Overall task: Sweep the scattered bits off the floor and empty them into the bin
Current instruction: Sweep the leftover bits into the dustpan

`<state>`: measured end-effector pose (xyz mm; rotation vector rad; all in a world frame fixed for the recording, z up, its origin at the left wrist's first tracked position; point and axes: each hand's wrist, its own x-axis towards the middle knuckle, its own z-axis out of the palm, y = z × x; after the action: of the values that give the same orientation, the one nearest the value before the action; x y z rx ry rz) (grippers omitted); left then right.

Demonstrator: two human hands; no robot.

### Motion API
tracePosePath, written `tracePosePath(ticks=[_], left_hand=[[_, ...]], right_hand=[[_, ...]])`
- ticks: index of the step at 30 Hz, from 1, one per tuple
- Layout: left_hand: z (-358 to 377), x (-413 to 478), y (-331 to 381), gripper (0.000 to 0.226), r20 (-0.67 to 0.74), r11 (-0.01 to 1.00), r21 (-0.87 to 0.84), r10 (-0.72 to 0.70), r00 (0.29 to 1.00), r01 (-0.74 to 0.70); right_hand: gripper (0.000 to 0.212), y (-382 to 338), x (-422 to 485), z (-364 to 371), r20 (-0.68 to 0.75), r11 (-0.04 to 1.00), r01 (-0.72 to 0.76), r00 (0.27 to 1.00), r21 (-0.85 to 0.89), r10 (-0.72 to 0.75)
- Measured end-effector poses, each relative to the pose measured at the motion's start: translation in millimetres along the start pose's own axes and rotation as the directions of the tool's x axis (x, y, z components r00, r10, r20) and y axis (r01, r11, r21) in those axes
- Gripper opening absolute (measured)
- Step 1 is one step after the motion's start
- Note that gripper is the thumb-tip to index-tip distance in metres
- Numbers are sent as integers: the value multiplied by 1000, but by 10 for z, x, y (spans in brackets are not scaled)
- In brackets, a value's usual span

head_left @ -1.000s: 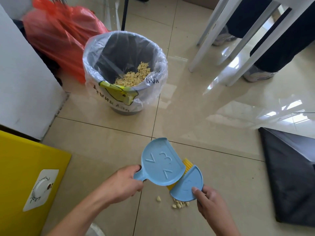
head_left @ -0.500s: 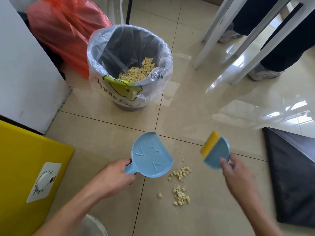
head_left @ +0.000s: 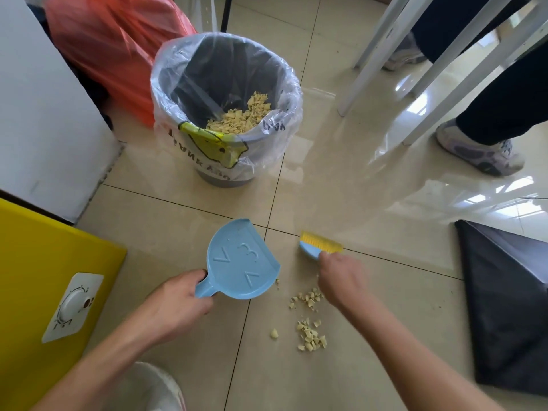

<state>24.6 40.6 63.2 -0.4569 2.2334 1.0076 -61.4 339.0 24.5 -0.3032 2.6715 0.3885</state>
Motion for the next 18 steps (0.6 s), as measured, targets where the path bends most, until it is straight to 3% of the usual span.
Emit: tracePosePath(ticks=[4, 8, 11, 15, 18], left_hand=[[72, -77, -175, 9, -8, 1000, 6, -24, 1000, 24], [155, -147, -302, 6, 3, 998, -16, -62, 998, 62], [157, -154, -341, 8, 13, 998, 22, -67, 998, 67], [141, -153, -296, 17, 25, 999, -15, -32, 999, 33], [151, -188, -274, 17, 14, 998, -54, -10, 1000, 11]], right_hand=[[28, -244, -487, 90, 92, 987, 158, 983, -3, -157], [32, -84, -845, 47, 145, 985, 168, 974, 43, -172], [37, 181, -749, -177, 49, 990, 139, 989, -3, -139], [26, 344, -128, -492, -125, 998, 43, 991, 53, -36], [23, 276, 353, -547, -179, 999, 2, 984, 40, 5]])
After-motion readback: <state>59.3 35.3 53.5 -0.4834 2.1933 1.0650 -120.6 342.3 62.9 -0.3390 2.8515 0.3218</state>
